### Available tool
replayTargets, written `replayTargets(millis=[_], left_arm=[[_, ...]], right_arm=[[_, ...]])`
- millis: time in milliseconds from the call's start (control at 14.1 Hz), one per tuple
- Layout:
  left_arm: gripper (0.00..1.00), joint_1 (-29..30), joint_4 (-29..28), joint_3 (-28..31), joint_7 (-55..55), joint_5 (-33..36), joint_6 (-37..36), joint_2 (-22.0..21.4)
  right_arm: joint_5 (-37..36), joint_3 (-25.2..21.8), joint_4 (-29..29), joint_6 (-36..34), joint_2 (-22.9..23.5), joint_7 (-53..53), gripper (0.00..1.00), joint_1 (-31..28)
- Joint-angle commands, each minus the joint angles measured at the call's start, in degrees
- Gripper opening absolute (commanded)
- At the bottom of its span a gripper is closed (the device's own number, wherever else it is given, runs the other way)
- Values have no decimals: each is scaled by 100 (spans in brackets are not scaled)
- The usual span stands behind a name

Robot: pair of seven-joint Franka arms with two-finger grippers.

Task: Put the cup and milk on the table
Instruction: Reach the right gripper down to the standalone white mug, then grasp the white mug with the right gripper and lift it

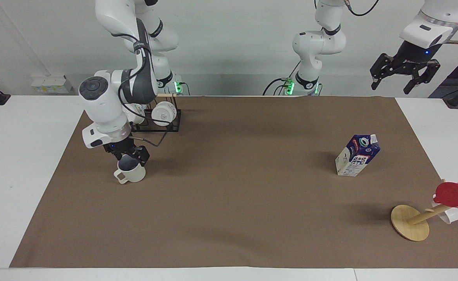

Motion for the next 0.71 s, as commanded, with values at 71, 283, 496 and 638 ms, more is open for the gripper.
replayTargets(millis=[71, 283, 496, 638], left_arm=[[100, -8, -71, 31, 56, -1, -23, -84], [100, 0, -71, 13, 12, -1, -49, -75], [100, 44, -36, 4, -14, 7, 4, -67], [100, 333, -36, -257, -6, 7, -5, -58]], right_arm=[[71, -4, -514, 490, -40, 96, 100, -37], [80, -4, -550, 597, 83, 298, 100, -29], [80, -4, -559, 816, 233, 316, 100, -38], [71, -4, -559, 817, 233, 316, 69, -29]])
